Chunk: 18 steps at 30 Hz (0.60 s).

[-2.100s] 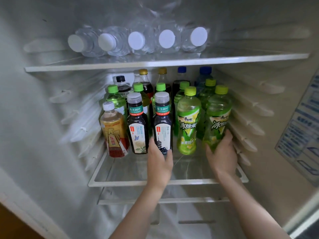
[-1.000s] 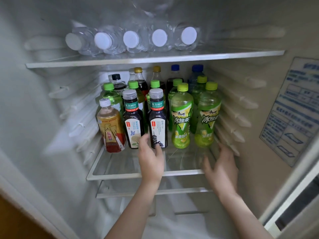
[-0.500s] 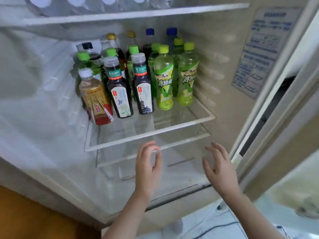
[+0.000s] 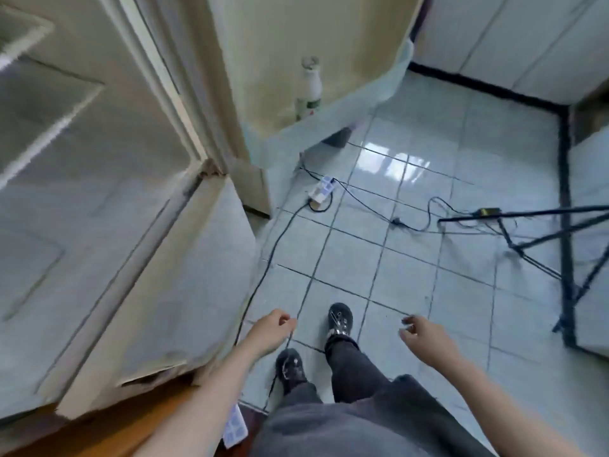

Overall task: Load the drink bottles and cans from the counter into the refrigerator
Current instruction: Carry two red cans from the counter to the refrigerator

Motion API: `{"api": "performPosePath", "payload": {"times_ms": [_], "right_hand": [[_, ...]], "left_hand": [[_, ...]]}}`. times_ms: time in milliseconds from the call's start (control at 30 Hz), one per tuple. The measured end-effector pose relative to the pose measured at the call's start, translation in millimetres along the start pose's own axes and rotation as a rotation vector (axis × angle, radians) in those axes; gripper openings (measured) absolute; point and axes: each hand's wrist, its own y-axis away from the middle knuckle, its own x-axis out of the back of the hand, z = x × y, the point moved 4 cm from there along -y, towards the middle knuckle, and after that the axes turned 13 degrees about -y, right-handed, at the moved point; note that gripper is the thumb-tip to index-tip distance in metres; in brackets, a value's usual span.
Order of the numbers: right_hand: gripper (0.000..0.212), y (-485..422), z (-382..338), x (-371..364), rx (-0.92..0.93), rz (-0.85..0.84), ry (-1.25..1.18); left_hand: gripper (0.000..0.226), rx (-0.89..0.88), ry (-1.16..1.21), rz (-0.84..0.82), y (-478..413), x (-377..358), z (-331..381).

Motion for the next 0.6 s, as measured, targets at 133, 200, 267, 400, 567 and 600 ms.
{"api": "performPosePath", "payload": {"times_ms": [133, 200, 267, 400, 567, 600], "right_hand": [[0.038, 42, 128, -8, -0.284, 0.009, -0.155], [0.035, 60, 173, -16, -0.361, 0.014, -0.257], [0.028, 78, 210, -22, -0.412, 0.016, -0.348], [0.023, 103, 276, -25, -0.469, -0.01, -0.493], [0.026, 129, 389, 0, -0.593, 0.079, -0.702], [0.027, 134, 416, 5, -0.622, 0.1, -0.729]], "left_hand": [[0.039, -0.07, -0.231, -0.22, -1, -65, 43], [0.038, -0.083, -0.325, -0.254, -1, -86, 64], [0.038, -0.095, -0.426, -0.279, -2, -108, 85], [0.029, -0.088, -0.64, -0.305, -8, -153, 135], [0.029, -0.186, -0.949, -0.361, -20, -234, 228], [0.033, -0.211, -0.98, -0.365, -21, -253, 253]]}}
